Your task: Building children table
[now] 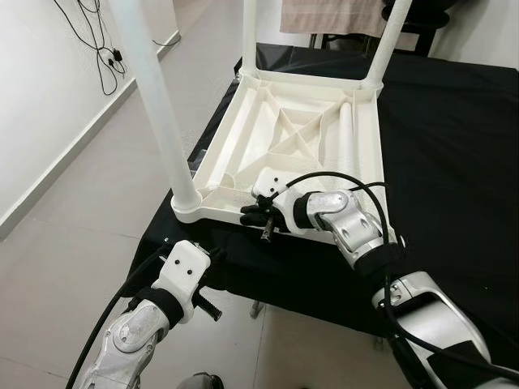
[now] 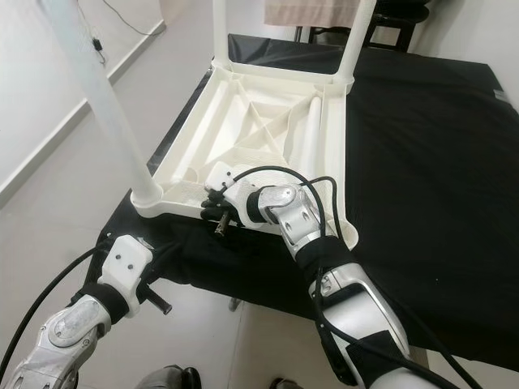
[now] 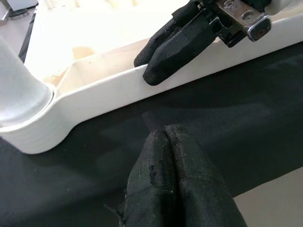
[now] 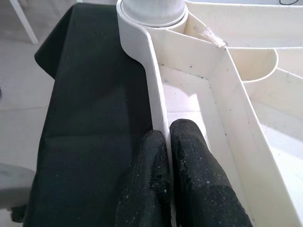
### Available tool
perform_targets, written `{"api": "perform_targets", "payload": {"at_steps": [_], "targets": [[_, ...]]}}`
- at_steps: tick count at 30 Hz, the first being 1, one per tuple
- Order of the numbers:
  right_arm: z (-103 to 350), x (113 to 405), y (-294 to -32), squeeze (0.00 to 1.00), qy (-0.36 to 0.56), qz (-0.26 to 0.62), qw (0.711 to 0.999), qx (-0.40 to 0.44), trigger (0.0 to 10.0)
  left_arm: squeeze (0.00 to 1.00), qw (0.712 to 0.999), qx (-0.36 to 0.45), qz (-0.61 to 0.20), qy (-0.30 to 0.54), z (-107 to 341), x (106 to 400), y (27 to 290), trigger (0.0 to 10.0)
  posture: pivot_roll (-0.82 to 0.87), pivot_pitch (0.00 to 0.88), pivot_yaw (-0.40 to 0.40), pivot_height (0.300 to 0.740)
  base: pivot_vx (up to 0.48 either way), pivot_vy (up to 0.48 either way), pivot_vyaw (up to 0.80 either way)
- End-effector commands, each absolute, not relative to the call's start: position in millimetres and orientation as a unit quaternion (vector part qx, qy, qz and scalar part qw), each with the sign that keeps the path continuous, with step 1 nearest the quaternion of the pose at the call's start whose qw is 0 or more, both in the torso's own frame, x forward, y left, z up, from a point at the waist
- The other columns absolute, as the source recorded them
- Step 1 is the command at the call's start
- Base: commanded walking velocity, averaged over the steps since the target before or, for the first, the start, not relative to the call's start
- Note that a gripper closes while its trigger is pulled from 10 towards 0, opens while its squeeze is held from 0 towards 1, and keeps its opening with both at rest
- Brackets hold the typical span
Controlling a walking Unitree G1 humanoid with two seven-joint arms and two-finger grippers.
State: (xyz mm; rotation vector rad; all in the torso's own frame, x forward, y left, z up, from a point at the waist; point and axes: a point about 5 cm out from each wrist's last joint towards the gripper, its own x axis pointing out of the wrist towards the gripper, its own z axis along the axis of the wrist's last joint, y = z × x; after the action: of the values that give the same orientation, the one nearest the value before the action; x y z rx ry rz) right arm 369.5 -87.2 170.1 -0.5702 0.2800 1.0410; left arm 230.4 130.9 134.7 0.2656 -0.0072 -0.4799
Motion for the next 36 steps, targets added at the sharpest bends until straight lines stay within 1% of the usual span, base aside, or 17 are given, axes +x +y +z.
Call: {"api": "perform_targets", "payload": {"at_steps": [1,2,3,9,13,15,18,19,20,21,22,23,24,26,32,35,36], "targets": [[186.7,386.4,-120.6,0.13,0.115,0.376,0.868,-0.303,10.0,0.0,0.962,0.137,-0.237,0.003,132.7,229.1,130.9,10.0,0.1,0.166,-0.016,0.74,0.0,0.0,0.0],[186.7,386.4,-120.6,0.13,0.115,0.376,0.868,-0.303,10.0,0.0,0.962,0.137,-0.237,0.003,132.7,229.1,130.9,10.0,0.1,0.166,-0.016,0.74,0.0,0.0,0.0],[190.9,388.4,-130.5,1.0,0.117,0.364,0.872,-0.304,10.0,0.0,0.961,0.137,-0.239,0.003,132.6,229.4,131.1,10.0,0.1,0.166,-0.014,0.74,0.0,0.0,0.0],[194.3,389.2,-139.1,1.0,0.117,0.351,0.877,-0.306,10.0,0.0,0.961,0.137,-0.24,0.003,132.7,230.2,131.2,10.0,0.1,0.166,-0.012,0.74,0.0,0.0,0.0],[197.5,387.3,-143.2,1.0,0.105,0.354,0.884,-0.288,10.0,0.0,0.961,0.136,-0.239,0.001,133.3,231.2,130.7,10.0,0.09,0.171,-0.008,0.74,0.0,0.0,0.0],[201.2,383.0,-143.9,1.0,0.085,0.374,0.885,-0.264,10.0,0.0,0.962,0.134,-0.238,-0.001,134.0,232.0,130.5,10.0,0.08,0.172,-0.008,0.74,0.0,0.0,0.0],[202.4,381.2,-143.5,1.0,0.077,0.385,0.884,-0.255,10.0,0.0,0.962,0.134,-0.238,-0.001,134.3,232.3,130.4,10.0,0.08,0.172,-0.008,0.74,0.0,0.0,0.0],[204.7,374.8,-141.5,1.0,0.06,0.414,0.878,-0.234,10.0,0.0,0.963,0.132,-0.236,-0.002,134.8,233.1,130.6,10.0,0.06,0.173,-0.006,0.74,0.0,0.0,0.0],[207.7,366.7,-139.4,0.91,0.04,0.444,0.872,-0.203,10.0,0.0,0.963,0.131,-0.236,-0.003,134.9,233.6,130.5,10.0,0.06,0.173,-0.005,0.74,0.0,0.0,0.0],[210.1,359.9,-137.9,0.65,0.024,0.466,0.866,-0.18,10.0,0.0,0.963,0.131,-0.237,-0.003,135.0,234.0,130.3,10.0,0.05,0.171,-0.001,0.74,0.0,0.0,0.0],[211.7,354.4,-136.7,0.22,0.012,0.482,0.86,-0.164,10.0,0.0,0.962,0.131,-0.238,-0.004,134.9,234.4,130.1,10.0,0.05,0.17,0.004,0.74,0.0,0.0,0.0],[211.7,354.4,-136.7,0.22,0.012,0.482,0.86,-0.164,10.0,0.0,0.962,0.131,-0.238,-0.004,134.9,234.4,130.1,10.0,0.05,0.17,0.004,0.74,0.0,0.0,0.0],[212.9,350.2,-135.6,0.0,0.002,0.491,0.858,-0.149,10.0,0.0,0.962,0.131,-0.24,-0.004,135.1,235.1,129.7,10.0,0.05,0.168,0.006,0.74,0.0,0.0,0.0],[217.3,345.0,-133.8,0.0,-0.021,0.499,0.859,-0.109,10.0,0.0,0.962,0.128,-0.241,-0.009,137.1,237.6,128.8,10.0,0.04,0.165,0.009,0.74,0.0,0.0,0.0],[222.9,346.0,-135.9,0.0,-0.041,0.48,0.873,-0.075,10.0,0.0,0.966,0.125,-0.226,-0.014,139.7,241.2,130.2,10.0,0.04,0.161,0.012,0.74,0.0,0.0,0.0],[227.9,353.8,-143.9,0.0,-0.062,0.411,0.909,-0.045,10.0,0.0,0.972,0.123,-0.202,-0.016,140.3,244.8,134.1,10.0,0.04,0.158,0.012,0.74,0.0,0.0,0.0],[227.9,353.8,-143.9,0.0,-0.062,0.411,0.909,-0.045,10.0,0.0,0.972,0.123,-0.202,-0.016,140.3,244.8,134.1,10.0,0.04,0.158,0.012,0.74,0.0,0.0,0.0]]}}
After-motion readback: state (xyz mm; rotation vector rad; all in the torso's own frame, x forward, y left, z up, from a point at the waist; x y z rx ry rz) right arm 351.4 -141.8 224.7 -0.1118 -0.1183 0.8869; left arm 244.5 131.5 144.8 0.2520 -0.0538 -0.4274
